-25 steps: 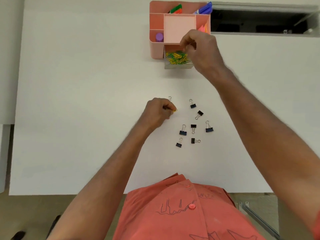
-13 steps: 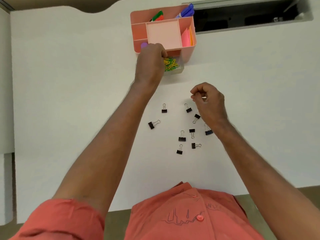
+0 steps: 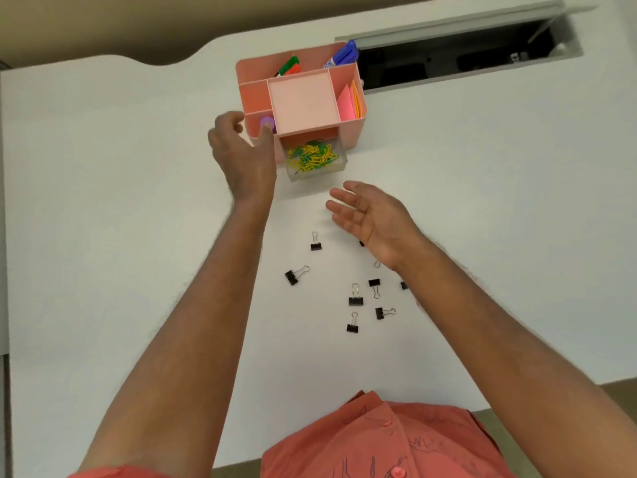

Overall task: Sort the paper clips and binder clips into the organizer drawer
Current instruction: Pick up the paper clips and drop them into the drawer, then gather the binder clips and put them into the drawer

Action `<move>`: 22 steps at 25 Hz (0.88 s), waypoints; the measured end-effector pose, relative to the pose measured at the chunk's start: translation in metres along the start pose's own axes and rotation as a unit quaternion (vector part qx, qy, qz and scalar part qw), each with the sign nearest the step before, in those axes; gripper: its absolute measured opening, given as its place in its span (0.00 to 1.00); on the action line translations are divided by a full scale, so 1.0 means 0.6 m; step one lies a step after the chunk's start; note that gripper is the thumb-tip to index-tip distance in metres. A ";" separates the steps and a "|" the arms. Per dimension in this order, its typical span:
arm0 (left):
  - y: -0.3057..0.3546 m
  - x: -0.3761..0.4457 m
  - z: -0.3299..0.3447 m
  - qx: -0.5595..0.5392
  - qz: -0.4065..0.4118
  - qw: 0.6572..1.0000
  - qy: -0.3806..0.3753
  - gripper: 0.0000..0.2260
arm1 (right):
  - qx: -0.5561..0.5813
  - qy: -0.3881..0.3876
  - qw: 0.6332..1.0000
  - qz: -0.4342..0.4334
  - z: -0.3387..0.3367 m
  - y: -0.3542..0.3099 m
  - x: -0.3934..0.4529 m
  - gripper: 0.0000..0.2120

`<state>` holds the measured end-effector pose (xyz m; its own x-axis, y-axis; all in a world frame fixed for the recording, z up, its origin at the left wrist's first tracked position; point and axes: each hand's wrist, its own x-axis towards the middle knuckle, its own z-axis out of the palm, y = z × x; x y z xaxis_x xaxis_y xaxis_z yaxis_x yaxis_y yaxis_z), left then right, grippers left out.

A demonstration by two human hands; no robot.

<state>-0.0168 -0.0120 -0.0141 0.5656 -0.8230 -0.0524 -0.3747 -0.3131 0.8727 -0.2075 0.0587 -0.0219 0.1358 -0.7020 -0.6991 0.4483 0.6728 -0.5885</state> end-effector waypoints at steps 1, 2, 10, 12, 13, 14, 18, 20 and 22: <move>-0.001 0.005 0.001 -0.033 -0.057 0.998 -0.020 0.18 | 0.070 -0.025 0.996 0.054 0.010 -0.007 0.003 0.15; -0.004 0.006 0.002 -0.075 -0.104 0.991 -0.049 0.19 | 0.119 -0.048 0.988 0.087 0.017 -0.014 0.006 0.19; -0.024 0.014 0.002 -0.245 -0.185 0.944 -0.123 0.22 | 0.163 -0.118 0.974 0.109 0.072 -0.081 0.029 0.31; -0.026 0.014 0.003 -0.247 -0.185 0.943 -0.124 0.22 | 0.161 -0.115 0.975 0.102 0.084 -0.093 0.035 0.32; -0.029 0.014 0.004 -0.248 -0.185 0.943 -0.124 0.22 | 0.157 -0.110 0.976 0.100 0.090 -0.097 0.040 0.31; -0.030 0.015 0.003 -0.250 -0.185 0.942 -0.124 0.22 | 0.149 -0.105 0.978 0.097 0.094 -0.100 0.044 0.30; -0.034 0.016 0.003 -0.251 -0.183 0.942 -0.126 0.22 | 0.121 -0.096 0.983 0.100 0.102 -0.104 0.060 0.30; -0.034 0.016 0.004 -0.250 -0.181 0.943 -0.125 0.22 | 0.087 -0.088 0.988 0.089 0.099 -0.096 0.066 0.26; -0.034 0.018 0.006 -0.251 -0.183 0.943 -0.123 0.22 | -0.066 -0.044 0.996 0.039 0.092 -0.076 0.075 0.20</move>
<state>-0.0055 -0.0160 -0.0341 0.3799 -0.8077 -0.4509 0.2413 -0.3841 0.8912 -0.1730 -0.0165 -0.0039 0.2449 -0.6603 -0.7099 0.3149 0.7467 -0.5859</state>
